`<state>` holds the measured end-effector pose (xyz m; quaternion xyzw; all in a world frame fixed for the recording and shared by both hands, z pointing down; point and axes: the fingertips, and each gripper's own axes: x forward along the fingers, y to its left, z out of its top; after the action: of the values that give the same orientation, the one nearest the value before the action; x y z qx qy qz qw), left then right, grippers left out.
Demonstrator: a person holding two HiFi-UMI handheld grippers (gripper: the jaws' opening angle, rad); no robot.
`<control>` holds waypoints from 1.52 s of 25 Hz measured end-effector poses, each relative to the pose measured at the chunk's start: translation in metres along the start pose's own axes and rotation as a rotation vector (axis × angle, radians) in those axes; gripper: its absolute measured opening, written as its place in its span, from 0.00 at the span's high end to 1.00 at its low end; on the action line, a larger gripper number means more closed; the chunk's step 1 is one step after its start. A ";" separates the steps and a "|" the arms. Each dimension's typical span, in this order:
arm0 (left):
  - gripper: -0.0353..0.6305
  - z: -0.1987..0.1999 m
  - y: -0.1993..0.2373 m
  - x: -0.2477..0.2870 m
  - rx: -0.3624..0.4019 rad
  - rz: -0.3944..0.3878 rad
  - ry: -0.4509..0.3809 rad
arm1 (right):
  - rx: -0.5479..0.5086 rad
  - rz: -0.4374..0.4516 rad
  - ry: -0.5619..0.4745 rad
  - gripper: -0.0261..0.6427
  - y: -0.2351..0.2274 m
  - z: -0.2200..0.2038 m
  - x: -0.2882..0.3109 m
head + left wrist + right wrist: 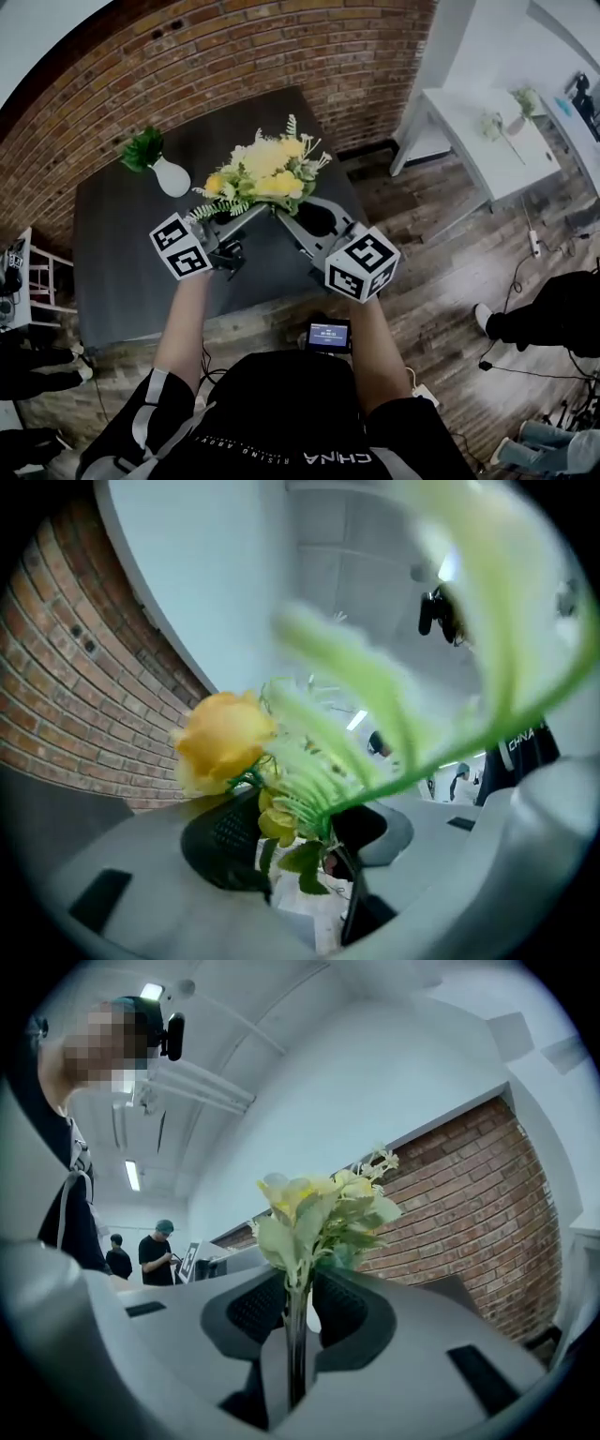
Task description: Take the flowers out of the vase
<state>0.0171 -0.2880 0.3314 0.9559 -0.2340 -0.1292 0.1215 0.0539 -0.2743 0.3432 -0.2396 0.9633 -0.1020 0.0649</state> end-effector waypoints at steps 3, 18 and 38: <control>0.72 0.006 -0.015 -0.024 0.026 0.000 -0.014 | -0.042 -0.028 0.028 0.83 0.029 -0.010 -0.002; 0.88 0.008 -0.146 -0.162 0.126 -0.014 -0.052 | -0.079 -0.236 0.214 0.75 0.204 -0.107 -0.030; 0.57 -0.027 -0.222 -0.135 0.299 0.019 0.064 | -0.022 -0.356 0.119 0.92 0.208 -0.080 -0.130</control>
<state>0.0017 -0.0275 0.3171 0.9647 -0.2558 -0.0612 -0.0135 0.0602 -0.0193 0.3831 -0.4005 0.9089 -0.1155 -0.0139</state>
